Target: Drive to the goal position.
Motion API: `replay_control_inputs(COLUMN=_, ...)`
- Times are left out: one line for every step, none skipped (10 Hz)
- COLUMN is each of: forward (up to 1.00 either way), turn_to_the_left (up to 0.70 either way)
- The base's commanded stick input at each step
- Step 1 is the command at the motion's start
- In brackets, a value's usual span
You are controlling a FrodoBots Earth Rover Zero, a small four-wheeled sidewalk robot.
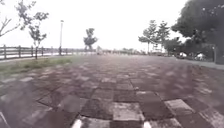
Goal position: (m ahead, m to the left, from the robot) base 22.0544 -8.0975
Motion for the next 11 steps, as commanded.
replay_control_inputs(forward=0.85, turn_to_the_left=0.0)
replay_control_inputs(forward=0.85, turn_to_the_left=0.0)
replay_control_inputs(forward=0.85, turn_to_the_left=0.0)
replay_control_inputs(forward=0.85, turn_to_the_left=0.0)
replay_control_inputs(forward=0.85, turn_to_the_left=0.0)
replay_control_inputs(forward=0.85, turn_to_the_left=0.0)
replay_control_inputs(forward=0.85, turn_to_the_left=0.0)
replay_control_inputs(forward=0.85, turn_to_the_left=0.0)
replay_control_inputs(forward=0.85, turn_to_the_left=0.0)
replay_control_inputs(forward=0.85, turn_to_the_left=0.0)
replay_control_inputs(forward=0.85, turn_to_the_left=0.0)
